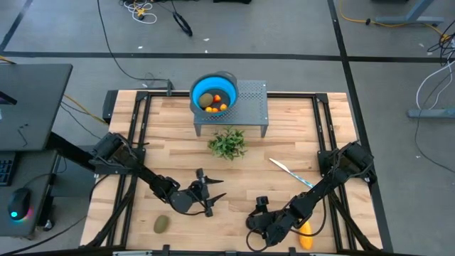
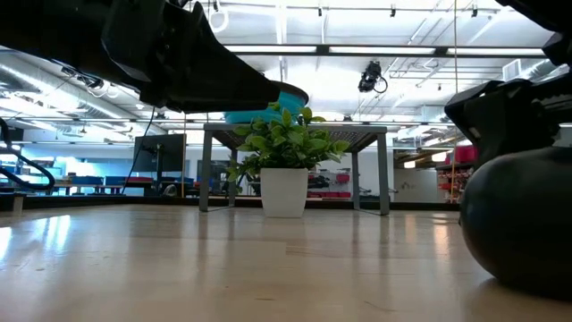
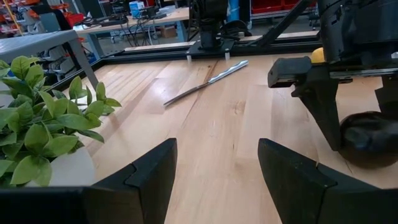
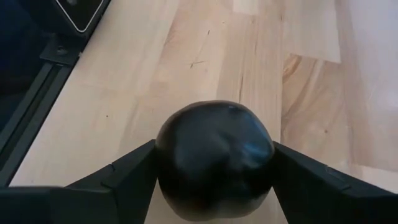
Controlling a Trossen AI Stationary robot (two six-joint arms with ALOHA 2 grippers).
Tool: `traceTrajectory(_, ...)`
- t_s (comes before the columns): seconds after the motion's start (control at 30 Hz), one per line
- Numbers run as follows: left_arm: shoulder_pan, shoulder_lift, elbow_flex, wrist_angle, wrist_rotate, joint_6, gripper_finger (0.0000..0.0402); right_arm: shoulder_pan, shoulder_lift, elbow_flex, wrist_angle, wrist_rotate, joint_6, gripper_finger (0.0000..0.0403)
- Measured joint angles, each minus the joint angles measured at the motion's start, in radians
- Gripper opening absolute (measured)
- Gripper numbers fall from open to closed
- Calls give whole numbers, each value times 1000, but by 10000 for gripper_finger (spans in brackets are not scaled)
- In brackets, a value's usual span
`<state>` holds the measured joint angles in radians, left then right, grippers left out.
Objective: Pick & Place Fruit
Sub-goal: Put the black plum into the blue strainer bowl on the shelf
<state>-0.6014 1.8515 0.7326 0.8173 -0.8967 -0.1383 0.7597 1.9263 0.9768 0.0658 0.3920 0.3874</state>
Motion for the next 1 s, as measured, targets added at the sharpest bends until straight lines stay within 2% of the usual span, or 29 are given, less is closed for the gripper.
traceTrajectory(0.23,0,0,0,0,0,0,233,0,-31,0,14,4,0,281)
traceTrajectory(0.4,0,0,0,0,0,0,233,-1,-87,0,12,63,-3,281)
traceTrajectory(0.5,0,0,0,1,0,0,233,-2,-131,0,3,128,-8,280)
traceTrajectory(0.6,0,0,0,1,0,-1,233,-14,-183,0,-14,239,3,280)
traceTrajectory(0.77,0,0,0,3,0,0,233,-81,-271,0,-31,376,11,280)
traceTrajectory(1.0,0,0,0,3,0,1,233,-244,-335,0,8,400,-137,279)
